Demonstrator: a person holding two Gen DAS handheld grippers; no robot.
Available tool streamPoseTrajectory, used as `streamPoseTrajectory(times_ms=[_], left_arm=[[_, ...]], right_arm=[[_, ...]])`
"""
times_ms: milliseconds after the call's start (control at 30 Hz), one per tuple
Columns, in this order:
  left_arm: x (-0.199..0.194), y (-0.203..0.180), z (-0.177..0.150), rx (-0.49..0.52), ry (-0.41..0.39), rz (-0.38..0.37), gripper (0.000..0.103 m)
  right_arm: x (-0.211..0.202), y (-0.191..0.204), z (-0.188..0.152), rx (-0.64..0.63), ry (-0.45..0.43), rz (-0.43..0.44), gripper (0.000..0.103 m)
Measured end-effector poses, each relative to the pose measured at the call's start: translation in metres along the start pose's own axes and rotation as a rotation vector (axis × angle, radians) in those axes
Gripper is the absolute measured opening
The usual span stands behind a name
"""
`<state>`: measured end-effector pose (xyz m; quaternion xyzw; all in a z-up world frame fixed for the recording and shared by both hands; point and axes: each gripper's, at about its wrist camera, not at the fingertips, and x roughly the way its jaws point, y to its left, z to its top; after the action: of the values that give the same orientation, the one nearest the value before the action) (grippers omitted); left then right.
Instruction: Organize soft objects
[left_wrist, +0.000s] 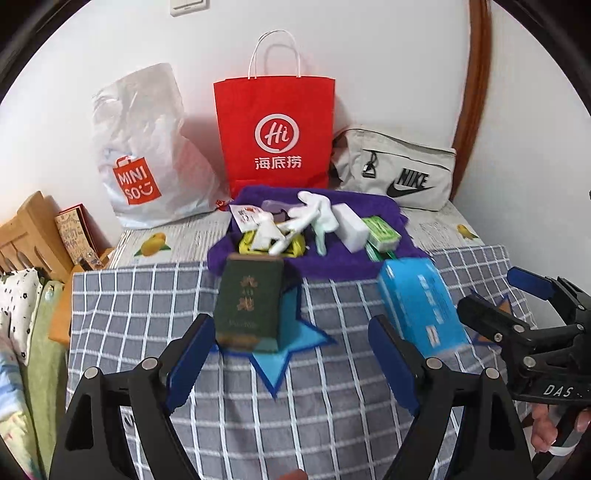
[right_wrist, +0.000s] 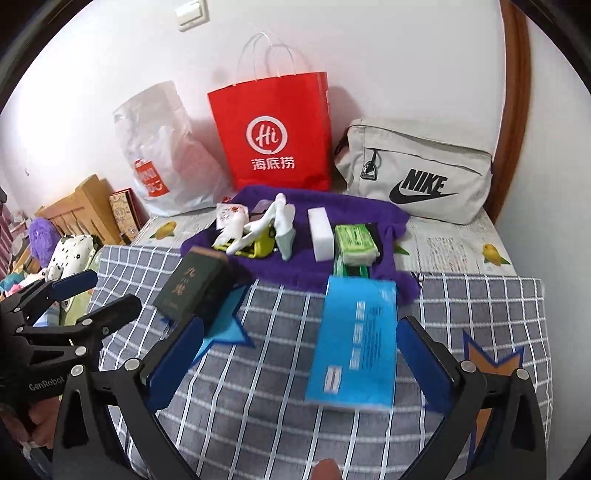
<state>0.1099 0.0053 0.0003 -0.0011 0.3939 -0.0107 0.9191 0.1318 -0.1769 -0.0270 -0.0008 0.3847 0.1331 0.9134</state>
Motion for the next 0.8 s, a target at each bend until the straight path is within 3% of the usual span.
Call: streamPoseTrajectory(times_ms=[233, 800], left_arm=[[-0.02, -0.013, -0.04, 0.016, -0.021, 0.021, 0.084], [-0.051, -0.013, -0.086, -0.038, -0.045, 0.015, 0.084]], right_arm=[[-0.021, 0.01, -0.04, -0.032, -0.018, -0.06, 0.103], [-0.051, 0.019, -0.086, 0.008, -0.041, -0.032, 0.103]])
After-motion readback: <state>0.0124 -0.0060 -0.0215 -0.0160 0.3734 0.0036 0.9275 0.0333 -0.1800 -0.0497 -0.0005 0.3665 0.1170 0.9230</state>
